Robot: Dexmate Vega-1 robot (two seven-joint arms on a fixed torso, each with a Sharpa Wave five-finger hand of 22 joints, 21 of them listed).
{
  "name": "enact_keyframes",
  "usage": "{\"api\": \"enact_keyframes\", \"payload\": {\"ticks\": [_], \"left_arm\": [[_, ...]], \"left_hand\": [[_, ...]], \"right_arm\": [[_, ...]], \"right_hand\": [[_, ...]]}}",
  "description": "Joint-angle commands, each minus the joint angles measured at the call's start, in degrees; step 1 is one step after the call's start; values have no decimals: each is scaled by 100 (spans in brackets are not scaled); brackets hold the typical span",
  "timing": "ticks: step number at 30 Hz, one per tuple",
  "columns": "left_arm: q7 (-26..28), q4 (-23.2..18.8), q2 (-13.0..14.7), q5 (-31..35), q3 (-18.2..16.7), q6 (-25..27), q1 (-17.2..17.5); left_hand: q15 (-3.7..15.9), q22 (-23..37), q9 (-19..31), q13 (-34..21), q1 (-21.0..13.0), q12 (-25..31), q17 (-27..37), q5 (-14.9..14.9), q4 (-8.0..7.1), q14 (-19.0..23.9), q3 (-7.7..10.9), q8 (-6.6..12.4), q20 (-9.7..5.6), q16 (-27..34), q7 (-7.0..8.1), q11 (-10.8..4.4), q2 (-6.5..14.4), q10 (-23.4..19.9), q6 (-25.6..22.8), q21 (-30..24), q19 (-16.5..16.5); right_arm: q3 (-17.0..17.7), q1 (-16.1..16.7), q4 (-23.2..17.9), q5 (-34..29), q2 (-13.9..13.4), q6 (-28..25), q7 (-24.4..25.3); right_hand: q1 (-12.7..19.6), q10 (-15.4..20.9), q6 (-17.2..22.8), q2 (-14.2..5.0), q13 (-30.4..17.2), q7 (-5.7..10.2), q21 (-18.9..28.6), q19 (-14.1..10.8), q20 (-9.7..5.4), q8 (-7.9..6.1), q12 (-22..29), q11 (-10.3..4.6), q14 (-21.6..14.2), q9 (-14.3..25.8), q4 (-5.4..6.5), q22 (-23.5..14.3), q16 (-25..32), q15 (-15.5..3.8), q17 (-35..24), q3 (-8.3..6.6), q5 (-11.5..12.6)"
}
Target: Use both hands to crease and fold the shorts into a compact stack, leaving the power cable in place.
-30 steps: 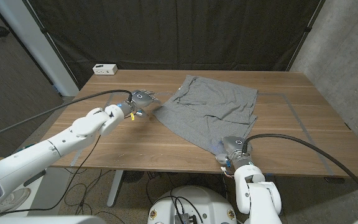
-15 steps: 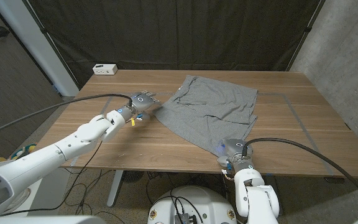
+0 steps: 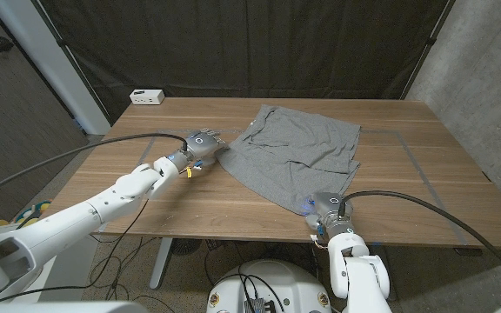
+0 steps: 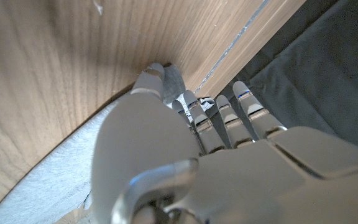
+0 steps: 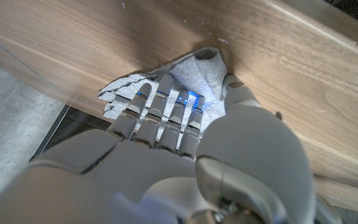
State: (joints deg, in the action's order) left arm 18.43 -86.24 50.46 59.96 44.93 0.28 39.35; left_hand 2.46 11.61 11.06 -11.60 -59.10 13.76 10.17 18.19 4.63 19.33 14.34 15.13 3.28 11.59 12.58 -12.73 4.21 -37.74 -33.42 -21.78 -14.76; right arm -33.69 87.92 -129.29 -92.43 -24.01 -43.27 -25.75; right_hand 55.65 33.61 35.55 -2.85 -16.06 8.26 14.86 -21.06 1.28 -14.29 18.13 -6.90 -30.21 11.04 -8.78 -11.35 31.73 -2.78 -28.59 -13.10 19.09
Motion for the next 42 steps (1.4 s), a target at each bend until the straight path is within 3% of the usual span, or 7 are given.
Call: {"api": "enact_keyframes", "payload": {"ticks": [1,9,15,23,29,38,42], "left_arm": [[-51,499,-326,-344,295,-260,-360],[53,691,-413,-539,410,-433,-486],[-96,272,-234,-726,241,-182,-337],[-1258,-796,240,-1086,-136,206,-71],[-2269,-1678,648,-990,-361,512,147],[-3004,-2409,970,-604,-686,1051,580],[-3315,-2682,1048,-543,-824,1220,730]], "left_hand": [[868,20,23,-9,-175,10,-5,-74,111,246,70,161,-23,-52,4,-1,223,-696,-793,-75,-60],[972,4,-12,-146,-303,108,52,-268,177,1049,252,456,-29,45,-76,18,440,-1946,-2297,-153,-138],[1066,20,9,-348,-278,251,144,-268,91,1471,363,548,-28,164,-134,99,556,-2281,-2496,-191,-157],[1122,37,48,-718,-498,549,229,-277,215,1766,516,703,-109,194,-395,105,549,-2479,-2674,-248,-193],[1117,45,47,-848,-580,632,277,-324,290,1792,490,760,-122,204,-442,123,478,-2488,-2800,-255,-154],[1125,63,16,-1017,-692,774,382,-409,366,1884,399,806,-249,291,-452,126,418,-2616,-3003,-297,-160],[1127,73,-11,-1087,-774,872,424,-448,419,1931,359,800,-309,330,-540,136,374,-2770,-3092,-329,-177]], "right_arm": [[6,-163,3,412,-184,-29,181],[41,-167,-33,949,-389,-31,790],[-33,-215,35,1035,-504,-145,1292],[-50,-282,87,1252,-684,-261,1695],[-68,-367,101,1378,-798,-371,1811],[-75,-354,139,1485,-925,-603,2251],[-32,-311,74,1555,-972,-726,2412]], "right_hand": [[212,529,716,-134,-53,123,66,-117,-44,-194,236,-172,-303,1,28,-19,164,-980,-140,-32,6],[513,1392,1838,-414,-129,9,141,-218,-156,-416,630,-232,-711,-29,29,-28,330,-997,-341,-76,-118],[719,1922,2460,-546,-202,-102,200,-283,-298,-532,907,-117,-985,-24,10,-38,433,-1019,-485,-91,-246],[796,1963,2519,-576,-251,-64,238,-312,-463,-487,961,-235,-1024,-20,20,-53,419,-1014,-543,-83,-302],[838,1961,2539,-583,-276,-66,262,-330,-462,-461,979,-216,-1044,-16,22,-61,409,-1020,-574,-75,-325],[870,1917,2531,-592,-318,-34,270,-282,-511,-405,990,-245,-1017,-8,48,-71,335,-1016,-593,-57,-355],[886,1925,2543,-605,-343,-40,270,-245,-544,-387,1011,-136,-1000,1,65,-76,282,-1019,-593,-52,-358]]}}
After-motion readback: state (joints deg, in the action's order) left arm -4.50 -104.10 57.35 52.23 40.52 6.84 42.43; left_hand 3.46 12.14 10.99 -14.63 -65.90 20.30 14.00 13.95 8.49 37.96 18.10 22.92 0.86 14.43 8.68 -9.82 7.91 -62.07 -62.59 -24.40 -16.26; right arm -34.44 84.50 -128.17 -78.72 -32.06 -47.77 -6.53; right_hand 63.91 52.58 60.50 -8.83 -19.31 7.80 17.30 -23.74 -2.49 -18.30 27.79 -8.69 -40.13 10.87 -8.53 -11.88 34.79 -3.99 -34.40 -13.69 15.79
